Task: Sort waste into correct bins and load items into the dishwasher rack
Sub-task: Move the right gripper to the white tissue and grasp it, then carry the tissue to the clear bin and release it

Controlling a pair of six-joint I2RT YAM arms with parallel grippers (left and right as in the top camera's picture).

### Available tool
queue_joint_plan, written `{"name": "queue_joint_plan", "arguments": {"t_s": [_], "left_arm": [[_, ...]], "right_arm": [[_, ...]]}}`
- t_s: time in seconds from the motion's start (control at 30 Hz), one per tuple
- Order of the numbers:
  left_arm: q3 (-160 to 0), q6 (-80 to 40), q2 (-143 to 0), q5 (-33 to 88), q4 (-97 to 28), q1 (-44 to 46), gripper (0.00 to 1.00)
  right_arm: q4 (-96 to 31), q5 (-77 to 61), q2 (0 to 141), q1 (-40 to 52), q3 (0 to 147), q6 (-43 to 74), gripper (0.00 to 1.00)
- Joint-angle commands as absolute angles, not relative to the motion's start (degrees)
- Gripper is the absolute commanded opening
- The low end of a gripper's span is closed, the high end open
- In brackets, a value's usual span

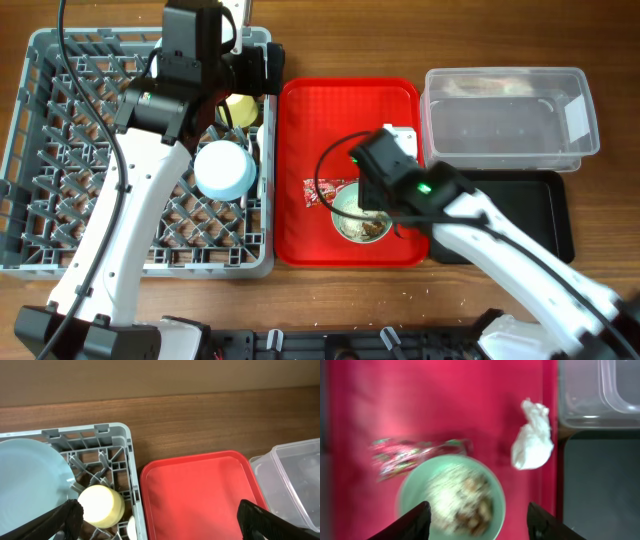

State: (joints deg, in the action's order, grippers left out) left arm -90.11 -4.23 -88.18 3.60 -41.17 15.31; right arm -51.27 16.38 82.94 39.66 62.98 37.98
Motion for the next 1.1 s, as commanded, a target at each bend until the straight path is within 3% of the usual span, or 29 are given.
{"name": "queue_joint_plan", "arguments": {"t_s": [0.0, 0.07, 0.13, 0.27, 0.6, 0.77, 0.83, 0.93, 1.07], "left_arm": [[-90.2, -5.0, -88.2, 4.5, -41.0, 15.3, 1.0], [-90.2, -5.0, -88.2, 4.5, -41.0, 15.3, 1.0], [-90.2, -5.0, -88.2, 4.5, -41.1, 15.3, 1.0], [-90.2, -5.0, -88.2, 4.5, -41.1, 15.3, 1.0], [-90.2, -5.0, -88.2, 4.5, -41.1, 15.3, 1.0], [-90.2, -5.0, -88.2, 4.5, -41.1, 15.3, 1.0], [-90.2, -5.0, -88.2, 4.5, -41.1, 15.3, 1.0], [-90.2, -5.0, -88.2, 4.5, -41.0, 15.3, 1.0], [-90.2, -5.0, -88.2, 4.5, -41.1, 15.3, 1.0]], "right_arm": [[-50.0, 27.0, 90.8, 38.1, 62.2, 40.0, 0.56], [-49.4, 24.8, 93.8, 35.3, 62.2, 40.1, 0.34], [-47.4, 23.4, 95.5, 31.9, 62.2, 40.0, 0.23], [-43.0, 16.4, 96.2, 28.5, 62.2, 37.3, 0.24], [-40.8, 18.2, 96.2, 28.5, 58.2, 36.0, 0.36], [-35.5, 18.2, 96.2, 28.5, 53.6, 36.0, 0.36], [-35.2, 18.0, 96.2, 28.5, 53.6, 36.0, 0.32], [-35.3, 17.6, 96.0, 28.5, 53.7, 35.9, 0.04], [-41.5, 18.0, 90.4, 28.5, 62.5, 30.5, 0.04]]}}
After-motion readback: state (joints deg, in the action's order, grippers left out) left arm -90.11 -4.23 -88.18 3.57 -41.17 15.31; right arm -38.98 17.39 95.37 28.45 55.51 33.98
